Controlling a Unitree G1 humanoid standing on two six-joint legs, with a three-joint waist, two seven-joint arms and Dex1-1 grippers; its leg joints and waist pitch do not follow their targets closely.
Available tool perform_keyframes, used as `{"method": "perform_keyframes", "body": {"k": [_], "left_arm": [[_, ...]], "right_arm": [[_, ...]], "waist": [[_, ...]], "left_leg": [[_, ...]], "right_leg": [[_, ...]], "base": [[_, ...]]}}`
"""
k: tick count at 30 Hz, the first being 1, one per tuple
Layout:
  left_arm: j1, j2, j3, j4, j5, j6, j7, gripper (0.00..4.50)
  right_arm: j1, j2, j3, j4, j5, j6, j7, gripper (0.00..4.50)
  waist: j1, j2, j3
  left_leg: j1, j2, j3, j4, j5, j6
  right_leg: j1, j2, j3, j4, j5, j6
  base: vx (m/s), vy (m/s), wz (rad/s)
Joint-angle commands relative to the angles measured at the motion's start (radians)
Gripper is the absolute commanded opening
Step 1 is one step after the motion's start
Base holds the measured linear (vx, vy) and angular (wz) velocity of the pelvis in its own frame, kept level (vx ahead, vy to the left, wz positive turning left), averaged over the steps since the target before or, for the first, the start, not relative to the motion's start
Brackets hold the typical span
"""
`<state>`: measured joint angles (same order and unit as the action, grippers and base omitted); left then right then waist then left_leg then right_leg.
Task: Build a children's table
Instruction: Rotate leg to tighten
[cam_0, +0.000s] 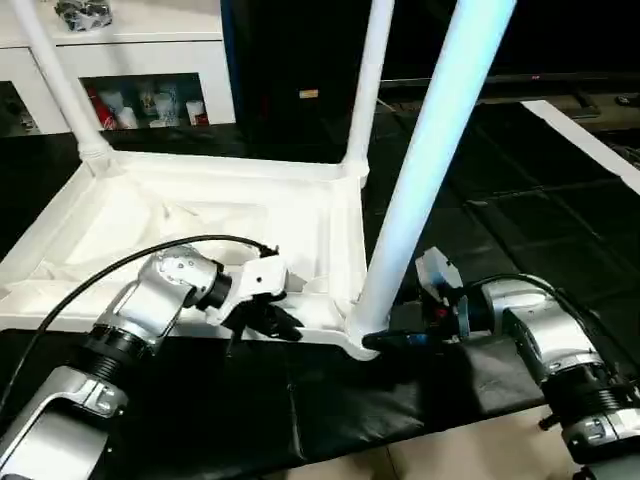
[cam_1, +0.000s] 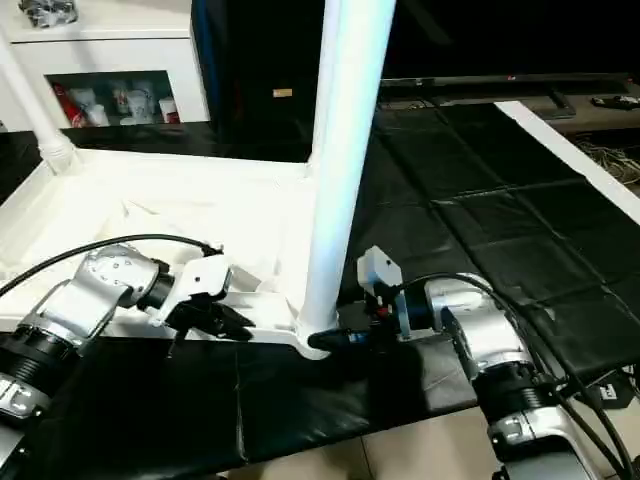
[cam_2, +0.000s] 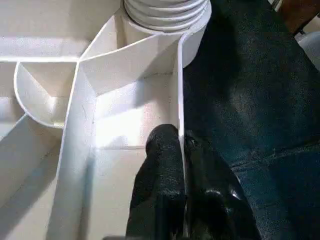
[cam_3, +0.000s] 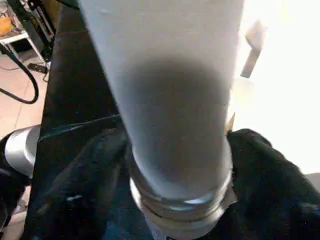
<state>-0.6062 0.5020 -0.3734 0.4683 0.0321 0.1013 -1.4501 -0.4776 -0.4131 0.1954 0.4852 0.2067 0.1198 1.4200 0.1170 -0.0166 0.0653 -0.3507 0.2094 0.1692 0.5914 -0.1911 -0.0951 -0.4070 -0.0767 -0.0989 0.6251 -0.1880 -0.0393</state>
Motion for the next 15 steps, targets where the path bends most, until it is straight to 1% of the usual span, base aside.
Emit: {"method": "perform_keyframes", "body": {"k": [1,2,4,7,9,10,11,15], "left_arm": [[-0.012,0.005,-0.012,-0.007,-0.012,-0.020,-0.016,0.00],[-0.012,0.005,-0.012,-0.007,-0.012,-0.020,-0.016,0.00],[-0.011,0.005,-0.012,-0.007,-0.012,-0.020,-0.016,0.00],[-0.012,0.006,-0.009,-0.009,-0.010,-0.016,-0.014,0.00],[-0.012,0.006,-0.008,-0.008,-0.010,-0.016,-0.014,0.00],[-0.013,0.006,-0.005,-0.007,-0.010,-0.014,-0.009,0.00],[-0.013,0.003,0.003,-0.006,-0.014,-0.008,-0.001,0.00],[-0.012,0.004,0.007,-0.005,-0.016,-0.005,0.000,0.00]], "right_arm": [[-0.013,-0.005,0.014,0.006,0.006,-0.001,0.029,3.05],[-0.013,-0.005,0.014,0.007,0.006,0.000,0.030,2.90],[-0.014,-0.003,0.014,0.008,0.006,0.001,0.032,2.86],[-0.017,0.003,0.016,0.017,0.005,-0.002,0.037,2.68],[-0.017,0.004,0.017,0.017,0.006,-0.001,0.040,2.64],[-0.016,0.005,0.018,0.016,0.006,-0.002,0.041,2.63],[-0.012,0.006,0.023,0.014,0.005,-0.004,0.041,2.62],[-0.007,0.006,0.028,0.009,0.004,-0.007,0.042,2.61]], "waist": [[-0.003,0.006,-0.078],[-0.004,0.000,-0.078],[-0.003,0.002,-0.078],[-0.003,-0.004,-0.077],[-0.003,-0.001,-0.078],[-0.004,-0.007,-0.078],[-0.003,-0.004,-0.078],[-0.003,-0.003,-0.078]], "left_leg": [[-0.002,0.025,0.001,-0.061,-0.127,0.060],[-0.003,0.025,0.001,-0.061,-0.126,0.061],[-0.003,0.025,0.001,-0.060,-0.120,0.063],[-0.003,0.025,0.002,-0.060,-0.122,0.064],[-0.003,0.025,0.001,-0.060,-0.117,0.064],[-0.004,0.025,0.002,-0.060,-0.115,0.066],[-0.004,0.024,0.002,-0.059,-0.110,0.068],[-0.003,0.024,0.002,-0.059,-0.112,0.067]], "right_leg": [[0.067,-0.067,0.058,-0.074,-0.152,-0.207],[0.067,-0.067,0.058,-0.073,-0.151,-0.206],[0.067,-0.068,0.058,-0.072,-0.149,-0.207],[0.067,-0.068,0.058,-0.074,-0.165,-0.201],[0.066,-0.068,0.059,-0.073,-0.165,-0.199],[0.067,-0.068,0.059,-0.073,-0.163,-0.198],[0.066,-0.068,0.059,-0.072,-0.160,-0.197],[0.066,-0.068,0.059,-0.073,-0.168,-0.193]], "base": [[0.000,0.000,0.00],[0.000,0.000,0.00],[0.000,0.000,0.00],[0.000,0.000,0.00],[0.000,0.000,0.00],[0.000,0.000,0.00],[0.000,0.000,0.00],[0.000,0.000,0.00]]}}
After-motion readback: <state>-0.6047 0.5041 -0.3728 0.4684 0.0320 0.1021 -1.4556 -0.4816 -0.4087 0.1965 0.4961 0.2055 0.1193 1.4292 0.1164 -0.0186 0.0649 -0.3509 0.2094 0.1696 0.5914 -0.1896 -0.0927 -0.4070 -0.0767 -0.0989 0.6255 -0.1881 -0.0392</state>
